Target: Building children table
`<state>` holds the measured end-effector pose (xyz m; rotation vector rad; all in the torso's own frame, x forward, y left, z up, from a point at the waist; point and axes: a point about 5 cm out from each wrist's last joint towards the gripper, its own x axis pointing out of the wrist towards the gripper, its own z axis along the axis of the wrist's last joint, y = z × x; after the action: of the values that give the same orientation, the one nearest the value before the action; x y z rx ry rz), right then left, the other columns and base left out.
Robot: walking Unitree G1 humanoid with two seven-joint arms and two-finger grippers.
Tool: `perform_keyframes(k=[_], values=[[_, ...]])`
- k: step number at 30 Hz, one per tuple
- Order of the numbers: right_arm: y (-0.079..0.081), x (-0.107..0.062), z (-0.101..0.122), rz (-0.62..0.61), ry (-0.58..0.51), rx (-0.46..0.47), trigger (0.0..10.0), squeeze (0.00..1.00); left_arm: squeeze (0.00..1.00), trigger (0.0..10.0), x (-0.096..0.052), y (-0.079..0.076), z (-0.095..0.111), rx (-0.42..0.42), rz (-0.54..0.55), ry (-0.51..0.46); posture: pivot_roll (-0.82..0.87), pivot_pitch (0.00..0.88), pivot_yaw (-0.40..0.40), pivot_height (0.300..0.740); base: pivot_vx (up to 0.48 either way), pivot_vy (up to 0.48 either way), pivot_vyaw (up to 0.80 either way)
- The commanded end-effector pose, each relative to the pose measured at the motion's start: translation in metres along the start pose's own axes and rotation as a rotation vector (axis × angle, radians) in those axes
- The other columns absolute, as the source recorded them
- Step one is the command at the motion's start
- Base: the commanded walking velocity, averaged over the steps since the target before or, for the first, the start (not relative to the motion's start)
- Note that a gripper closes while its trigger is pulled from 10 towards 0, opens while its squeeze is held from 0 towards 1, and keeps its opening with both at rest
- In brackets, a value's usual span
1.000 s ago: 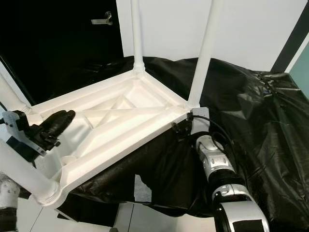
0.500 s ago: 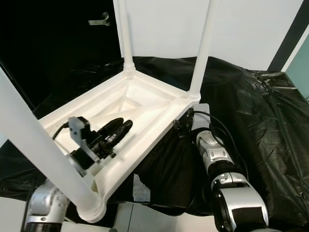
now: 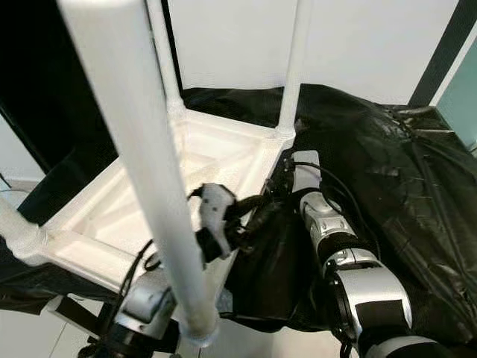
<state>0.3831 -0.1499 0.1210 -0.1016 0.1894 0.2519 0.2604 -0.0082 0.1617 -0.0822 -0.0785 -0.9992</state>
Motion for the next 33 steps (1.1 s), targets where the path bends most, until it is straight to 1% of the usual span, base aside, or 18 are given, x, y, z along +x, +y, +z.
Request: perform_keyframes(k=[1,5,7,8,9,10,12,13,15,17,20,22,23,25,26,29,32,33], values=[[0.027,0.006,0.002,0.113,-0.008,-0.014,10.0,0.00,0.00,10.0,0.016,-0.018,0.006,-0.037,-0.025,-0.048,0.12,0.000,0.029,0.740,0.000,0.000,0.00],[0.025,0.006,0.003,0.096,-0.019,-0.017,10.0,0.00,0.00,10.0,0.016,-0.014,0.008,-0.019,-0.020,-0.055,0.12,0.000,0.030,0.740,0.000,0.000,0.00],[0.018,0.003,0.002,0.054,-0.045,-0.035,10.0,0.00,0.00,10.0,0.008,0.002,0.010,0.009,-0.011,-0.040,0.12,0.000,0.026,0.740,0.000,0.000,0.00],[0.018,0.003,0.002,0.054,-0.045,-0.035,10.0,0.00,0.00,10.0,0.008,0.002,0.010,0.009,-0.011,-0.040,0.12,0.000,0.026,0.740,0.000,0.000,0.00],[0.014,0.000,0.000,0.034,-0.057,-0.048,10.0,0.00,0.00,10.0,0.001,0.014,0.008,-0.012,0.008,0.003,0.12,0.000,0.022,0.740,0.000,0.000,0.00],[0.011,-0.004,-0.004,0.024,-0.075,-0.073,10.0,0.00,0.00,10.0,-0.009,0.029,0.008,0.015,0.024,0.019,0.12,0.000,0.023,0.740,0.000,0.000,0.00],[0.011,-0.004,-0.004,0.024,-0.075,-0.073,10.0,0.00,0.00,10.0,-0.009,0.029,0.008,0.015,0.024,0.019,0.12,0.000,0.023,0.740,0.000,0.000,0.00],[0.008,-0.012,-0.009,0.017,-0.113,-0.103,10.0,0.00,0.00,10.0,-0.026,0.051,0.012,0.083,0.041,0.031,0.11,0.000,0.024,0.740,0.000,0.000,0.00],[0.008,-0.012,-0.009,0.017,-0.113,-0.103,10.0,0.00,0.00,10.0,-0.026,0.051,0.012,0.083,0.041,0.031,0.11,0.000,0.024,0.740,0.000,0.000,0.00],[0.008,-0.022,-0.012,0.013,-0.167,-0.129,10.0,0.00,0.00,10.0,-0.048,0.071,0.018,0.149,0.033,0.048,0.10,0.000,0.026,0.740,0.000,0.000,0.00],[0.008,-0.022,-0.012,0.013,-0.167,-0.129,10.0,0.00,0.00,10.0,-0.048,0.071,0.018,0.149,0.033,0.048,0.10,0.000,0.026,0.740,0.000,0.000,0.00],[0.010,-0.040,-0.020,-0.019,-0.209,-0.118,10.0,0.00,0.00,10.0,-0.079,0.086,0.026,0.179,-0.031,0.066,0.08,0.000,0.029,0.740,0.000,0.000,0.00],[0.010,-0.040,-0.020,-0.019,-0.209,-0.118,10.0,0.00,0.00,10.0,-0.079,0.086,0.026,0.179,-0.031,0.066,0.08,0.000,0.029,0.740,0.000,0.000,0.00],[0.012,-0.054,-0.027,-0.042,-0.225,-0.096,10.0,0.00,0.00,10.0,-0.103,0.089,0.032,0.165,-0.111,0.099,0.08,0.000,0.030,0.740,0.000,0.000,0.00],[0.012,-0.054,-0.027,-0.042,-0.225,-0.096,10.0,0.00,0.00,10.0,-0.103,0.089,0.032,0.165,-0.111,0.099,0.08,0.000,0.030,0.740,0.000,0.000,0.00],[0.012,-0.065,-0.029,-0.043,-0.236,-0.081,10.0,0.00,0.00,10.0,-0.127,0.090,0.032,0.167,-0.176,0.172,0.08,0.000,0.027,0.740,0.000,0.000,0.00],[0.012,-0.072,-0.028,-0.032,-0.243,-0.078,10.0,0.00,0.00,10.0,-0.138,0.092,0.030,0.174,-0.197,0.217,0.08,0.000,0.023,0.740,0.000,0.000,0.00],[0.012,-0.072,-0.028,-0.032,-0.243,-0.078,10.0,0.00,0.00,10.0,-0.138,0.092,0.030,0.174,-0.197,0.217,0.08,0.000,0.023,0.740,0.000,0.000,0.00]])
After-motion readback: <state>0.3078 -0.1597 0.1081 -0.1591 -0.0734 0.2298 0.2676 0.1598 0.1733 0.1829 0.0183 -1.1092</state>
